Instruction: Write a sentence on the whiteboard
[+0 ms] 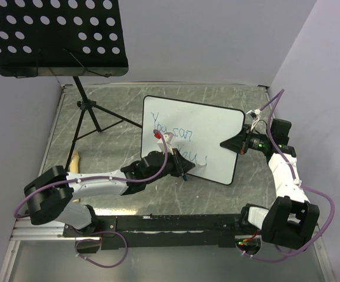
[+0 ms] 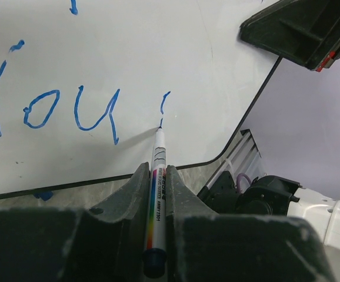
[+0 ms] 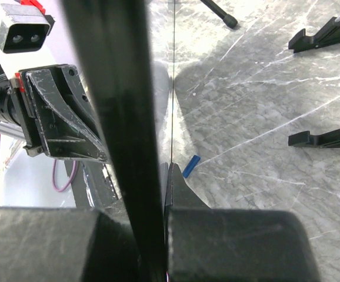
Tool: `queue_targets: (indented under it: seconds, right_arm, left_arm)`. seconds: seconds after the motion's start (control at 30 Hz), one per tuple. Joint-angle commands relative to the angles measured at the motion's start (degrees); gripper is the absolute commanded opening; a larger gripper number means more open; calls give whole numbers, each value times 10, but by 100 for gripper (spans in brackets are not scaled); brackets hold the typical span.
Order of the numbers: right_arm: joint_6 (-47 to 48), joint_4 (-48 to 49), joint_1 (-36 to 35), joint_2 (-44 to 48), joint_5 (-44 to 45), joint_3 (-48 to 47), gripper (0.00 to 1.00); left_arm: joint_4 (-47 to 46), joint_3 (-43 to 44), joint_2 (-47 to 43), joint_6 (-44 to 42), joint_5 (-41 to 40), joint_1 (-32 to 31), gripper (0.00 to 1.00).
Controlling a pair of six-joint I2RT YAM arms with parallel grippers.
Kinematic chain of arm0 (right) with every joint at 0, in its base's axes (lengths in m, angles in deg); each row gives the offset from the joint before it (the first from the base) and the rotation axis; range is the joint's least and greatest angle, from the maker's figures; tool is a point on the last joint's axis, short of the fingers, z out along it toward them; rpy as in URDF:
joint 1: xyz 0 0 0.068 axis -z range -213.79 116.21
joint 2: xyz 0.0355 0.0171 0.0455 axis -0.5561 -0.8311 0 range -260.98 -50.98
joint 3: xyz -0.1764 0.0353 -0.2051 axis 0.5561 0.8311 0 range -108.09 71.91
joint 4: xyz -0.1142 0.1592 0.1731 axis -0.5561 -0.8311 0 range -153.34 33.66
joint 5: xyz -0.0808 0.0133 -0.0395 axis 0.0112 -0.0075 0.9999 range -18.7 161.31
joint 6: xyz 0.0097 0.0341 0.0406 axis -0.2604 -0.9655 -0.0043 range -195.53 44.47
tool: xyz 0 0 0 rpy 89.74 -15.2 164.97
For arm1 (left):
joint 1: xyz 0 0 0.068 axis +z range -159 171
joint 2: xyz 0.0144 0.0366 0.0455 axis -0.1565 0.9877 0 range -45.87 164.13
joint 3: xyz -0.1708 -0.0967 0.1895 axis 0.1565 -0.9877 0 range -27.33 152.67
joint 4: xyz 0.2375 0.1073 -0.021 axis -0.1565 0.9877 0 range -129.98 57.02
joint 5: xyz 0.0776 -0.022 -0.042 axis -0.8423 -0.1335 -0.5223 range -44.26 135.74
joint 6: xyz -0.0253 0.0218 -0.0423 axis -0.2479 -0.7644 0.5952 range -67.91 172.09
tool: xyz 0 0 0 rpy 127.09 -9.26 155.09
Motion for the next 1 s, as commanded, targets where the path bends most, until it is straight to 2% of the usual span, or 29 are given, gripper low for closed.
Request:
queue_targets:
  seconds: [0.0, 0.4, 0.97]
  right_arm:
    - [-14, 41, -3, 23, -139, -21, 0]
    - [-14, 41, -3, 24, -140, -21, 0]
    - [-10, 36, -2, 23, -140, -22, 0]
  left_arm:
    - [-6, 3, -1, 6, 11, -4, 1]
    - [5, 40, 11, -16, -4, 0, 1]
    - [8, 82, 28, -36, 16, 18, 1]
